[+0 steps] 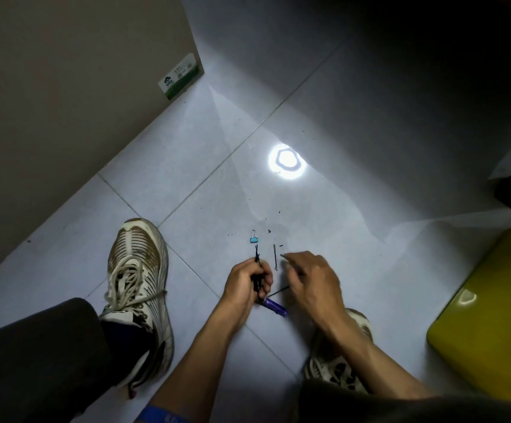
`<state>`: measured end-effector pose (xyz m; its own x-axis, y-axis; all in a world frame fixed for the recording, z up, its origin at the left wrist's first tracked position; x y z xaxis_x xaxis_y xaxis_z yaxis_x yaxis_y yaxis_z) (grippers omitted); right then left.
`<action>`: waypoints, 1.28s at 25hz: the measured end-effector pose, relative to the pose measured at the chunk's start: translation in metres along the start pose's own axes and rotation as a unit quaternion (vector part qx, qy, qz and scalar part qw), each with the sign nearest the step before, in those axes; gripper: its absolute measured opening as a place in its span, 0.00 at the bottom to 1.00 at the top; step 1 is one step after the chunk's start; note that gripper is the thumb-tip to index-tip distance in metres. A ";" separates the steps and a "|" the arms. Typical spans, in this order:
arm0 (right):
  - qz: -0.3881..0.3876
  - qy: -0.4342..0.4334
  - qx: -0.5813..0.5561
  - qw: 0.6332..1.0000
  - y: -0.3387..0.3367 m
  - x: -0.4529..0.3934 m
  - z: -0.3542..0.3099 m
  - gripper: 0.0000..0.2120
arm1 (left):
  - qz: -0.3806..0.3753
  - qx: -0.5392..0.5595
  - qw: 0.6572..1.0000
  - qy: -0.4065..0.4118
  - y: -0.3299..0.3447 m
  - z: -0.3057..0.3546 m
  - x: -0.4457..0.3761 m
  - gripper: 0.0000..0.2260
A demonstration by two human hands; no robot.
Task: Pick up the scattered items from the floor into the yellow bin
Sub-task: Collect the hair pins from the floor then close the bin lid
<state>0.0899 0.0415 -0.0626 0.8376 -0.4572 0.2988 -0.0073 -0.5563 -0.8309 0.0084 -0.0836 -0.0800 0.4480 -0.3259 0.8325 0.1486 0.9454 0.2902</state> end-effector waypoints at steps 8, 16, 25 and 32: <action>-0.030 -0.011 0.260 0.965 0.004 0.010 0.020 0.03 | 0.072 0.144 0.987 -0.029 -0.002 0.001 0.016 0.10; -0.041 0.054 -0.117 0.991 -0.001 0.005 -0.030 0.06 | 0.061 0.240 0.966 -0.066 0.010 -0.008 0.014 0.18; -0.035 0.058 0.156 0.985 0.014 -0.018 -0.009 0.05 | 0.110 0.218 0.969 -0.028 -0.018 0.010 0.005 0.14; -0.036 0.022 0.203 0.978 0.027 -0.027 -0.028 0.10 | 0.112 0.221 0.969 -0.020 -0.028 0.014 0.001 0.14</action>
<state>0.0514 0.0193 -0.0803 0.8037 -0.4610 0.3761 0.2758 -0.2714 -0.9221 -0.0079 -0.1110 -0.0805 0.3886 -0.1214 0.9134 -0.3448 0.9001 0.2663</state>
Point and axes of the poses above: each hand's wrist, its own x-axis away from the middle knuckle, its own y-axis out of the palm, z = x × y, the point moved 2 cm from there along -x, towards the middle knuckle, and after that the axes turned 11 degrees about x, right-handed, at the moved point
